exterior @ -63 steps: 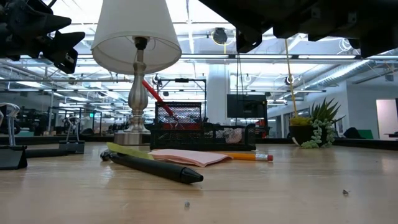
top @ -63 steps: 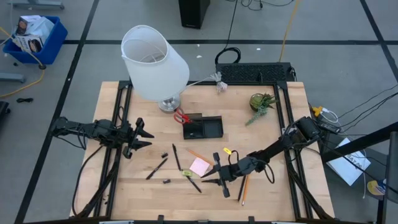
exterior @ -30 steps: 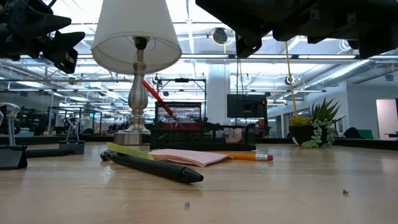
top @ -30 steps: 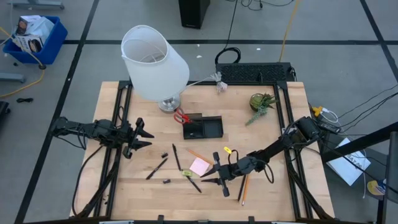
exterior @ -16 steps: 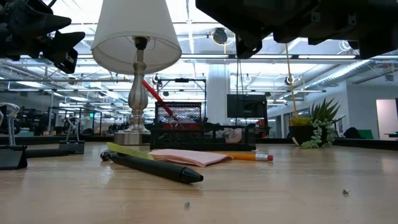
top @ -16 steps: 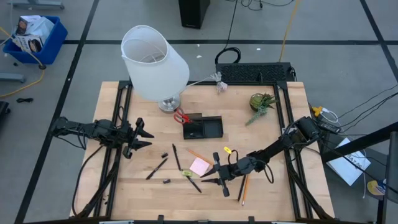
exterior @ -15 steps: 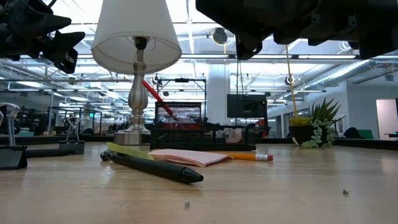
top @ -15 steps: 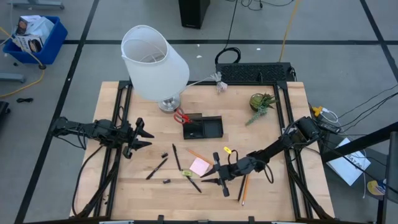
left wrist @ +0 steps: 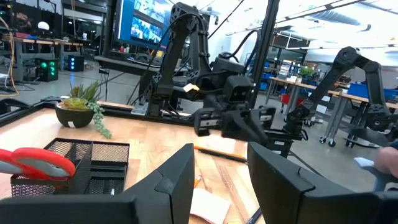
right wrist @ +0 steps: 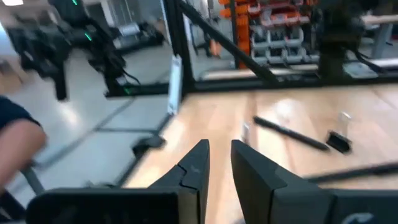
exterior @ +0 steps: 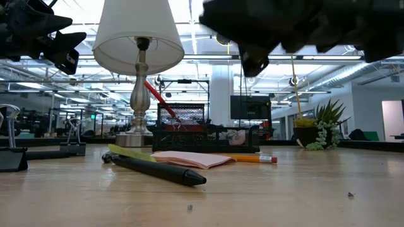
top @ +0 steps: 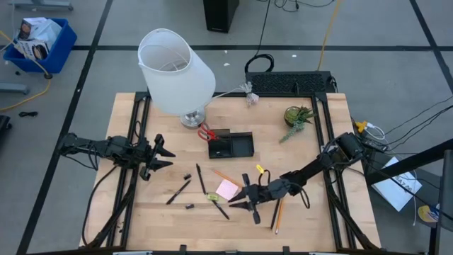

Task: Pick and place office supplies into organizer
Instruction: Put the left yellow pencil into the top left compartment of the desk organizer

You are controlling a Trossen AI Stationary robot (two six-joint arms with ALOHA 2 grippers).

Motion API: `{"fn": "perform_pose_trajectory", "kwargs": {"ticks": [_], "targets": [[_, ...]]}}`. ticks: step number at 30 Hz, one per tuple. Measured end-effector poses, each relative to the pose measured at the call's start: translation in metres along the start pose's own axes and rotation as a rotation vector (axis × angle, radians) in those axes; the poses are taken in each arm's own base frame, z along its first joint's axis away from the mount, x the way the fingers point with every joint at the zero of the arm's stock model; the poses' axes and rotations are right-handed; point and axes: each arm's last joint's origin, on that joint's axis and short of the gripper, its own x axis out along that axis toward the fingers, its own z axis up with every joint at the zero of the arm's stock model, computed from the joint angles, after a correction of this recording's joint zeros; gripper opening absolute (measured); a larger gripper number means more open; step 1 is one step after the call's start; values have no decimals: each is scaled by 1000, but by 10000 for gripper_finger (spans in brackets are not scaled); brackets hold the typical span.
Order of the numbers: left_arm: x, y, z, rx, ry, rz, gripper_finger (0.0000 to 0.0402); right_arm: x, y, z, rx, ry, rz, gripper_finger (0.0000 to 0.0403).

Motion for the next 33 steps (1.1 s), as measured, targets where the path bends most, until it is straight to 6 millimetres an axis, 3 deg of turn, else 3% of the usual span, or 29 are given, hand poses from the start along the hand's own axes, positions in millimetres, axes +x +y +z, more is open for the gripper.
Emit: {"fn": "perform_pose_trajectory", "kwargs": {"ticks": [5,12,23,33], "targets": [[0,0,0,0,0,0,152,1,-13,-11,-17,129,-77,59],[0,0,0,0,0,0,152,-4,-26,-27,-110,274,-326,59],[0,0,0,0,0,0,152,-24,-11,-25,-184,406,-456,66],[0,0,0,0,0,0,152,-36,3,-44,-139,501,-508,138]]}}
